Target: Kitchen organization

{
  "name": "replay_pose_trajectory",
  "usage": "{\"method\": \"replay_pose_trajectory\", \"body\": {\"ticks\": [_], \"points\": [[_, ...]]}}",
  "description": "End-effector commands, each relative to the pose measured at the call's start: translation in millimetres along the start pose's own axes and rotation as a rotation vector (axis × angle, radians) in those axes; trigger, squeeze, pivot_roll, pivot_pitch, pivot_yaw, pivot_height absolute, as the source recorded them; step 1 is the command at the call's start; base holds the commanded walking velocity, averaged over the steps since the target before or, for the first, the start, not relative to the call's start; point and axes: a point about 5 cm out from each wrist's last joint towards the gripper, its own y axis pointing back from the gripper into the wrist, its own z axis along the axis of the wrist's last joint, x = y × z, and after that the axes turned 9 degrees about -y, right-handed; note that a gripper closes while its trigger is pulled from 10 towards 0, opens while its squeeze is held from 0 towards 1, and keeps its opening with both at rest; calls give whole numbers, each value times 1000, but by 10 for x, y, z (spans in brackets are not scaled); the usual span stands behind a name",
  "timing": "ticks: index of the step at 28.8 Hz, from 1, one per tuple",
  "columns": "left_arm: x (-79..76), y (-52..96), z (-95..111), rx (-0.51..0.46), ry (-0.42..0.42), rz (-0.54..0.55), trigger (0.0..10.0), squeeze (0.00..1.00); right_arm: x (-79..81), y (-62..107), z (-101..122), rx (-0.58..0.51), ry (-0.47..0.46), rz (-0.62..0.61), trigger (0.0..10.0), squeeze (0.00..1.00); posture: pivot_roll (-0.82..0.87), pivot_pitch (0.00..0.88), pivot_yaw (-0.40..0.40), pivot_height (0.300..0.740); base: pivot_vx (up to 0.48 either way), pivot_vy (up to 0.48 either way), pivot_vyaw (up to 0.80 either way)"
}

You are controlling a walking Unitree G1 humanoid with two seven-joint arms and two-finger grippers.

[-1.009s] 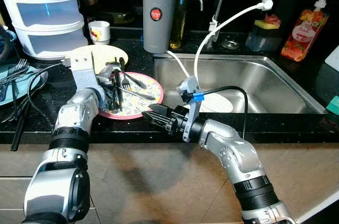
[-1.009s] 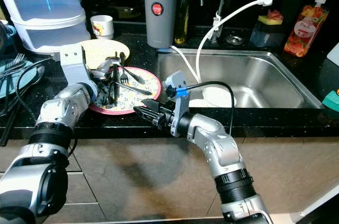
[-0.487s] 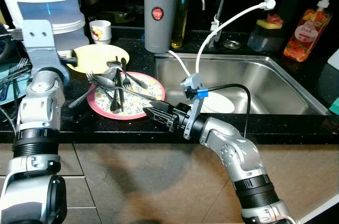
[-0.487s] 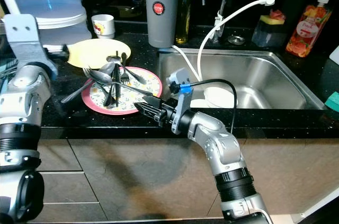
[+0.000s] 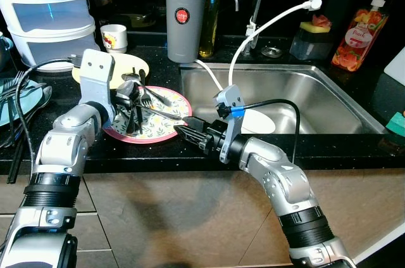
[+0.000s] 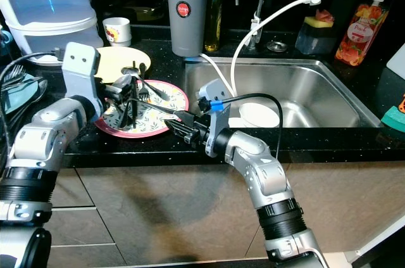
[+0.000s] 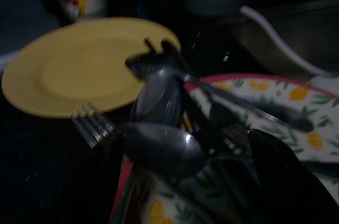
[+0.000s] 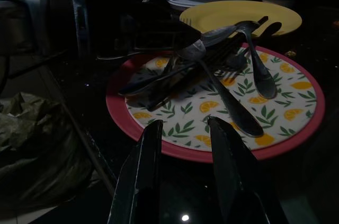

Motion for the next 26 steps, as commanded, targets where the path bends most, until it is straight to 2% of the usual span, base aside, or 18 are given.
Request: {"method": "replay_pose_trajectory", "body": {"ticks": [1, 2, 3, 4, 7, 16, 17, 18, 19, 26], "points": [[-18, -32, -90, 75, 30, 5, 10000, 235, -10, 6, -2, -2, 9, -5, 10000, 0, 58, 58, -11, 740, 0, 0, 0], [-18, -32, -90, 75, 30, 5, 10000, 235, -10, 6, -2, -2, 9, -5, 10000, 0, 58, 58, -11, 740, 0, 0, 0], [2, -39, -138, 110, 38, 20, 10000, 0, -9, 10, -8, 0, 9, -5, 10000, 0, 58, 58, -11, 740, 0, 0, 0], [10, -51, -212, 150, 67, 23, 10000, 0, -4, 19, -22, 5, 9, -2, 10000, 0, 54, 53, -11, 740, 0, 0, 0], [-16, -58, -298, 191, 97, -3, 10000, 0, -2, 25, -35, 7, 9, -2, 10000, 0, 52, 48, -13, 740, 0, 0, 0], [-12, -81, -378, 248, 60, -31, 10000, 0, -11, 31, -39, 0, -2, -10, 10000, 0, 50, 37, -9, 740, 0, 0, 0], [1, -84, -370, 247, 57, -27, 8039, 0, -13, 32, -37, -2, -4, -12, 10000, 0, 50, 37, -9, 740, 0, 0, 0], [1, -84, -370, 247, 57, -27, 8039, 0, -13, 32, -37, -2, -4, -12, 10000, 0, 50, 37, -9, 740, 0, 0, 0], [14, -87, -361, 244, 55, -24, 39, 0, -15, 33, -34, -4, -5, -13, 10000, 0, 50, 37, -9, 740, 0, 0, 0], [69, -81, -274, 211, 22, -9, 0, 0, -18, 42, -32, -10, -10, -18, 10000, 0, 48, 30, -6, 740, 0, 0, 0]]}}
